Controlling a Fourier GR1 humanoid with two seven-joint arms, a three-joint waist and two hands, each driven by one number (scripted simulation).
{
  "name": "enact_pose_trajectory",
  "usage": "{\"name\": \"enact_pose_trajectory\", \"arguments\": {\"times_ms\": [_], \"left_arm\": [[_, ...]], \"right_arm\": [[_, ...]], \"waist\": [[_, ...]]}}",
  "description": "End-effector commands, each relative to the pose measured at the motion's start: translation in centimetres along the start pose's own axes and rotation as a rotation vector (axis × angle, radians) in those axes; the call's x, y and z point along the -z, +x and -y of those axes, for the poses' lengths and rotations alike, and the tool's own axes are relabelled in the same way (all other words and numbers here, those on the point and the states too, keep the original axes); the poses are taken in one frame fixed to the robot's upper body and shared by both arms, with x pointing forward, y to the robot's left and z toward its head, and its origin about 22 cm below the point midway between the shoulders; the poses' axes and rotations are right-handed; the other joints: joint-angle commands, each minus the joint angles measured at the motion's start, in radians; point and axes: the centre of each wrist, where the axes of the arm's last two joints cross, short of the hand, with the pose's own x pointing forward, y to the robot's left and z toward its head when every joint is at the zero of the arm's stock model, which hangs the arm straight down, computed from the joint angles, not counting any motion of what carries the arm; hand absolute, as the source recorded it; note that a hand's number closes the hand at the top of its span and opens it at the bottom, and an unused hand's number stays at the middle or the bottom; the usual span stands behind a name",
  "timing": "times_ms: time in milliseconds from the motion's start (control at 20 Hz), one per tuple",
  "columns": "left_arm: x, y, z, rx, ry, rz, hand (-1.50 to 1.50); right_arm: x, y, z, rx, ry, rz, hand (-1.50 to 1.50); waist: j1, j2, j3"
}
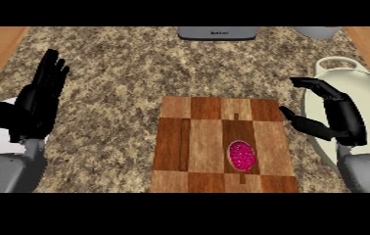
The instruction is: Pick the cupcake from the cutting board and place it in the pot
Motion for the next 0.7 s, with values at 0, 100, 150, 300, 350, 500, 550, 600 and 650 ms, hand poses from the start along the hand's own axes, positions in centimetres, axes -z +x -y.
{"name": "enact_pose_trajectory", "arguments": {"times_ms": [0, 100, 150, 300, 350, 500, 550, 600, 650], "left_arm": [[-2.1, -0.4, -0.7, -0.021, -0.008, -0.045, 0.00], [-0.5, 1.8, 0.3, 0.004, 0.021, -0.032, 0.00], [0.0, 0.7, 1.7, -0.017, 0.002, -0.048, 0.00], [-0.1, 2.8, 1.4, -0.003, 0.016, -0.027, 0.00], [-0.4, 1.8, 0.8, 0.000, 0.033, -0.050, 0.00], [0.3, 2.2, 0.7, -0.011, 0.014, -0.019, 0.00], [0.1, 0.7, -0.6, -0.009, 0.035, -0.041, 0.00], [-0.8, 0.2, -0.3, -0.006, 0.034, -0.049, 0.00], [-0.4, -0.6, 0.9, -0.002, 0.022, -0.065, 0.00]], "right_arm": [[-1.3, -1.4, 0.9, -0.047, -0.048, 0.112, -1.50], [-3.0, -0.4, -0.4, -0.032, 0.018, 0.163, -1.50], [-1.5, 0.3, 0.4, -0.024, 0.026, 0.215, -1.50], [-1.7, 3.2, 2.4, -0.069, 0.127, 0.180, -1.50], [-0.8, 5.2, 1.1, -0.108, 0.154, 0.135, -1.50], [-0.9, 6.8, 2.4, -0.211, 0.354, 0.021, -1.50], [-0.8, 7.8, 2.4, -0.218, 0.416, 0.023, -1.50], [-1.2, 8.8, 3.0, -0.268, 0.466, -0.001, -1.50], [1.0, 10.4, 4.0, -0.330, 0.501, -0.023, -1.50]], "waist": [[0.005, -0.003, 0.003], [-0.006, -0.004, 0.002], [-0.008, -0.003, 0.002], [-0.007, -0.005, 0.002], [-0.007, -0.006, 0.001], [-0.014, -0.007, -0.001], [-0.013, -0.006, -0.002], [-0.017, -0.010, -0.002], [-0.009, -0.004, -0.003]]}}
